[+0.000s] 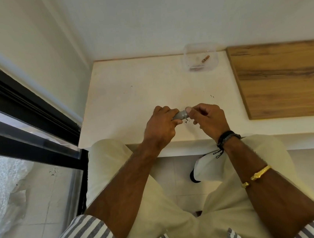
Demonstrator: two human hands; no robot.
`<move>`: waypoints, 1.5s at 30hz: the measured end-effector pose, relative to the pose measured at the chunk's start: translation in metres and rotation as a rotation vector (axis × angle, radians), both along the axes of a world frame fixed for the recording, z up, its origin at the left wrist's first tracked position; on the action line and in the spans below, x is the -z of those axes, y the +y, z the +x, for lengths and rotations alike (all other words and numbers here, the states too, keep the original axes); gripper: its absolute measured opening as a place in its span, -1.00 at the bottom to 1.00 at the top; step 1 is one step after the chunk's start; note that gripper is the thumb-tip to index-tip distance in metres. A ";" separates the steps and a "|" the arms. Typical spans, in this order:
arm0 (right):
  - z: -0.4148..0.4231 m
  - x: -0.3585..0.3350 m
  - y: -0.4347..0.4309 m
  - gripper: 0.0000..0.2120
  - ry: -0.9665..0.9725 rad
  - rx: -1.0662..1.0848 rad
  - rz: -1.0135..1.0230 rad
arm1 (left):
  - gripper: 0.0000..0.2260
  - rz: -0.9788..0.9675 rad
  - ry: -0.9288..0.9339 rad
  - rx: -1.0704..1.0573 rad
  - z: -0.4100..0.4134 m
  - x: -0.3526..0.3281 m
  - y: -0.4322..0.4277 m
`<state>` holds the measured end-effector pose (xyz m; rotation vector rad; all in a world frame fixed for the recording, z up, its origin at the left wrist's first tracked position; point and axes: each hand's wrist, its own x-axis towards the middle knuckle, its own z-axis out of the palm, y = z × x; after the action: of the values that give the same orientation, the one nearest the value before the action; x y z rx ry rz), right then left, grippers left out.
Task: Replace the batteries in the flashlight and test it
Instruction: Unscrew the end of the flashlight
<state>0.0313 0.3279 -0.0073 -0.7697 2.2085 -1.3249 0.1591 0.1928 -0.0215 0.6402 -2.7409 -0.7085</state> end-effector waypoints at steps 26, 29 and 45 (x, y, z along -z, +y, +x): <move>-0.003 -0.006 0.005 -0.68 0.059 -0.180 -0.138 | -0.76 0.028 0.005 0.019 -0.001 0.002 -0.001; -0.002 -0.006 0.003 -0.66 -0.025 -0.096 -0.105 | -0.76 0.021 0.003 0.026 -0.003 0.003 0.000; -0.004 -0.004 0.006 -0.64 0.028 -0.137 -0.074 | -0.74 0.032 -0.010 0.033 -0.002 0.000 0.000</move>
<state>0.0271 0.3342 -0.0030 -0.9546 2.0973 -1.3422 0.1575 0.1928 -0.0219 0.6085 -2.7607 -0.7603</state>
